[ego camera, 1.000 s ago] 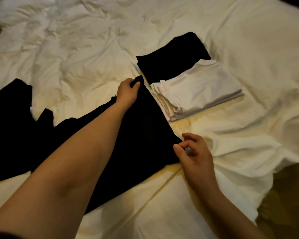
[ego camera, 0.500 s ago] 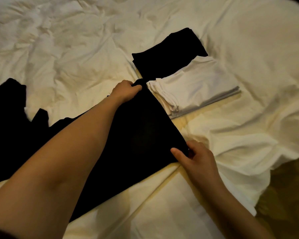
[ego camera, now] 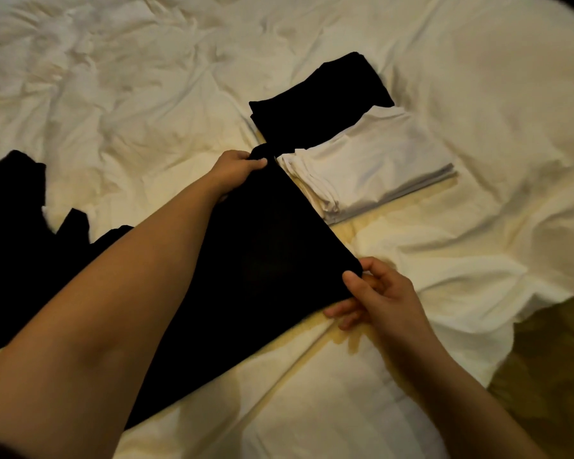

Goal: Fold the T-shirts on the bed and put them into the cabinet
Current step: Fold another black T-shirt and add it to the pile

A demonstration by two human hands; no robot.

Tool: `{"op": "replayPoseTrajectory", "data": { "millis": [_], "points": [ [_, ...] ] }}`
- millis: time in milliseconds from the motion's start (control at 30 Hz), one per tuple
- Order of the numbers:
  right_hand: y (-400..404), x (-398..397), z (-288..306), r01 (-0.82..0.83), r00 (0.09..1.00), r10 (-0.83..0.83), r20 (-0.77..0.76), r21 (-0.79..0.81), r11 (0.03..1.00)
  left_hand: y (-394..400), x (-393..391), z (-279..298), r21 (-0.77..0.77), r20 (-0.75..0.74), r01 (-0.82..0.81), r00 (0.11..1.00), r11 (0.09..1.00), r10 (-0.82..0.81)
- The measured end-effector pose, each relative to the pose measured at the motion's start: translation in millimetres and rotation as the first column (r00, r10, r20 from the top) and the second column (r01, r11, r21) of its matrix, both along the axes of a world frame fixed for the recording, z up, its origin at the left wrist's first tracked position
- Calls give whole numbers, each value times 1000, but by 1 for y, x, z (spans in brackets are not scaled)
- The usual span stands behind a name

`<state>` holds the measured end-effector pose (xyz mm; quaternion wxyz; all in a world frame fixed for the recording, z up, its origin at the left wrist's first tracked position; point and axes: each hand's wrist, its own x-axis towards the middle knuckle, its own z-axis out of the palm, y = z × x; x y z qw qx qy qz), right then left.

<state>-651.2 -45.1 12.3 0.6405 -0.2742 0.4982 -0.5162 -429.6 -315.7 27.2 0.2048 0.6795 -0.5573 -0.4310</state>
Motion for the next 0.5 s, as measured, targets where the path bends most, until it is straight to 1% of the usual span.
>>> {"op": "replayPoseTrajectory", "data": {
  "millis": [33,100,167,233,300,400,467,500],
  "points": [
    [0,-1,-1,-2,999,1,-39,-15,1000,-1,-1,-1,7,-48,-25,999,1000,25],
    [2,-1,-7,24,977,-35,-210,-53,998,-2,-3,-2,2,-110,-73,991,997,73],
    [3,1,-13,79,915,-109,-389,-91,993,-1,-5,-3,-20,-139,-103,985,994,100],
    [4,5,-16,121,838,-159,-521,-107,987,2,-7,-8,-40,-114,-104,989,994,98],
    [5,9,-16,160,778,-205,-593,-130,979,4,-7,-12,-62,-83,-97,992,993,92],
    [1,7,-22,191,700,-268,-662,-188,963,4,-12,-11,-119,-76,-93,994,989,85],
    [-1,4,-26,158,648,-235,-724,-174,972,3,-16,-12,-147,-41,-81,996,986,75],
    [-2,3,-27,142,630,-221,-744,-170,975,3,-17,-14,-168,23,-60,998,984,65]
  ]
}}
